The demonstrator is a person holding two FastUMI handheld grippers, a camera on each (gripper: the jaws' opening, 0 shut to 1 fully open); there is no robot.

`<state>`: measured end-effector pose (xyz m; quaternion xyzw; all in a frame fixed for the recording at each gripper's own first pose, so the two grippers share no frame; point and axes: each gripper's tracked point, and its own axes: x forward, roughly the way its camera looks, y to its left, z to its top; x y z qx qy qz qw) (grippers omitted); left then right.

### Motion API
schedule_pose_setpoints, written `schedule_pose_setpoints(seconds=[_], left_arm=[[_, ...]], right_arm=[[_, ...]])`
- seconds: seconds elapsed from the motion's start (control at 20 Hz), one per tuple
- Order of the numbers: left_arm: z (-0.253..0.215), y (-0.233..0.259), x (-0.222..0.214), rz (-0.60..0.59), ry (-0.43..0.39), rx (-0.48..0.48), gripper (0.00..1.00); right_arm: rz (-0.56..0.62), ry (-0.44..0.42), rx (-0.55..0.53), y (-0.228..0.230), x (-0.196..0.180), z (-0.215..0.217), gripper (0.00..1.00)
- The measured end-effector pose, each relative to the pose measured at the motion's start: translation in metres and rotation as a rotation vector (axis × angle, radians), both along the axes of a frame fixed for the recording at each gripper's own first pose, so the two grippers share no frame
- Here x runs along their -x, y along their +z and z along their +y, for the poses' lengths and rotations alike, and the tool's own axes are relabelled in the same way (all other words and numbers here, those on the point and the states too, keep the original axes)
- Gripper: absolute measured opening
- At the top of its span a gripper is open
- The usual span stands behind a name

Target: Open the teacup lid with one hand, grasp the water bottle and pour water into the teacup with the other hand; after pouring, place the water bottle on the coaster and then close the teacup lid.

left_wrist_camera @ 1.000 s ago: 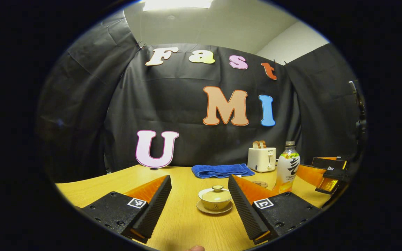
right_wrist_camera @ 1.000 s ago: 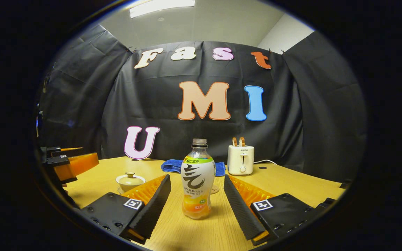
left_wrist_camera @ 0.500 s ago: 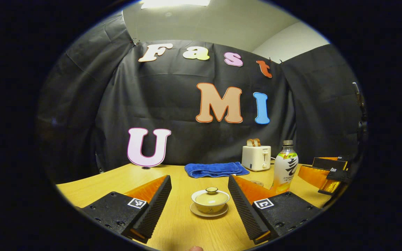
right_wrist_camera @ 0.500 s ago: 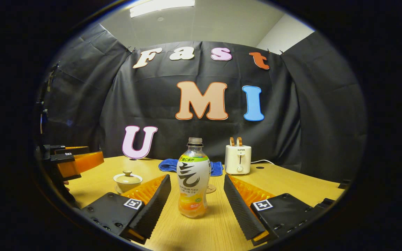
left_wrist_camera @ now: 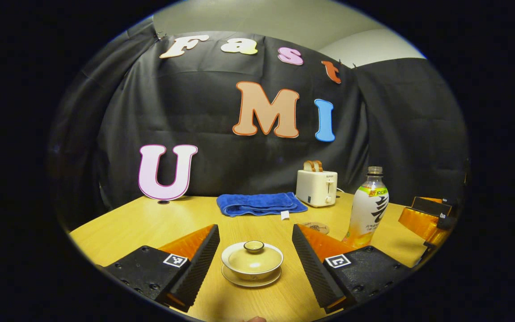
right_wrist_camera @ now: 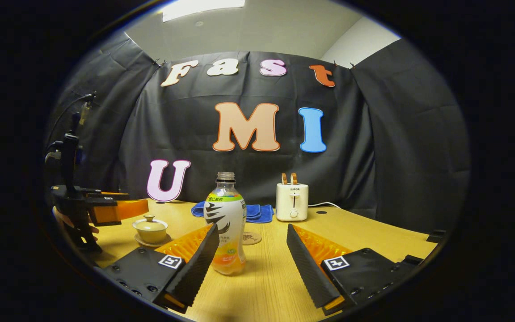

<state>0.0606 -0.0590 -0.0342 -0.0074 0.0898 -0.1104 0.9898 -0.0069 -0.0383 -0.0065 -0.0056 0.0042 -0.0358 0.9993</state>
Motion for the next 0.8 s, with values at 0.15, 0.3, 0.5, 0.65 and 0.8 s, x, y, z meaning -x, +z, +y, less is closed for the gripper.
schedule_pose_setpoints(seconds=[0.15,0.3,0.5,0.65,0.8], left_arm=[[-0.002,-0.02,-0.008,0.083,0.011,-0.001,0.95],[0.001,-0.039,-0.014,0.166,0.035,-0.016,0.96],[0.006,-0.048,-0.02,0.203,0.05,-0.035,0.96],[0.007,-0.049,-0.024,0.201,0.045,-0.052,0.89],[0.001,-0.05,-0.024,0.201,0.026,-0.049,0.76]], right_arm=[[0.001,-0.006,0.002,-0.001,0.0,-0.004,0.98],[0.014,-0.007,0.002,-0.007,-0.002,-0.007,0.98],[0.024,-0.009,0.001,-0.013,-0.005,-0.009,0.98],[0.037,-0.006,-0.001,-0.019,-0.009,-0.009,0.98],[0.038,-0.003,0.0,-0.019,-0.008,-0.008,0.92]])
